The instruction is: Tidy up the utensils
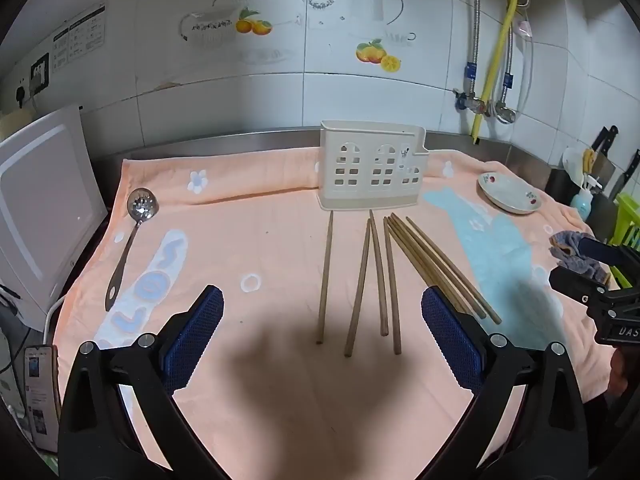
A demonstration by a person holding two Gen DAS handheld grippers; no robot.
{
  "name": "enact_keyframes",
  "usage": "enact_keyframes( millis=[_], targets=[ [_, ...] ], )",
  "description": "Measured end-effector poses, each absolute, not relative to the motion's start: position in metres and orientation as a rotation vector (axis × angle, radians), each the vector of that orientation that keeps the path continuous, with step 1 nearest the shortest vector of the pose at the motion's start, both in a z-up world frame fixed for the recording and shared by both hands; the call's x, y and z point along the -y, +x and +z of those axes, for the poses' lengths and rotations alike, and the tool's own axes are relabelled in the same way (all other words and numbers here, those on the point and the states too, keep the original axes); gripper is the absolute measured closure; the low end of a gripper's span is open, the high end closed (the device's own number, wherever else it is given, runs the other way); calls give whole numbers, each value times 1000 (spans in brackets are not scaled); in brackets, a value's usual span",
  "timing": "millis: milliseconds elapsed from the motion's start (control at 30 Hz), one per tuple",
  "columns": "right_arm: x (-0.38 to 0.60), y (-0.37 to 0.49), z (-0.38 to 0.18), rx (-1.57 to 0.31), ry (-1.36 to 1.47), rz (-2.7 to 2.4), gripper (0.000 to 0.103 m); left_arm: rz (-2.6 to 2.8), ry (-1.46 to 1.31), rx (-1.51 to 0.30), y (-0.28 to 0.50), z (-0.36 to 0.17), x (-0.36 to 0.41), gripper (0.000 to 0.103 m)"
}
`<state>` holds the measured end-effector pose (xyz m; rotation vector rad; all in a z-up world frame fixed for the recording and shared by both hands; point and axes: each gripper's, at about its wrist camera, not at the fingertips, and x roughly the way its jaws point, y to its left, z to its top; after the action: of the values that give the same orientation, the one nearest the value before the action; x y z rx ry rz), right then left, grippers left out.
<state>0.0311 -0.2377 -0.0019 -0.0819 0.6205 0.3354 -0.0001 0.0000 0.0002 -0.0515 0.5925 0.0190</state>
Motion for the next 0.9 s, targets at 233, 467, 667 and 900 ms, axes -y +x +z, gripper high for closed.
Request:
enact_keyframes(
  millis=[233,467,667,900],
  targets=[
    [238,31,-3,-625,-80,333,6,5,-36,-571,-8,-1,6,5],
    [234,31,-5,-625,-78,335,6,-14,-38,-574,-5,3,7,5],
    [236,31,-5,-623,-79,337,6,-12,-41,-577,-5,2,8,5],
    [234,29,-4,-619,-76,340,6,-16,-45,-577,-5,2,7,5]
  ],
)
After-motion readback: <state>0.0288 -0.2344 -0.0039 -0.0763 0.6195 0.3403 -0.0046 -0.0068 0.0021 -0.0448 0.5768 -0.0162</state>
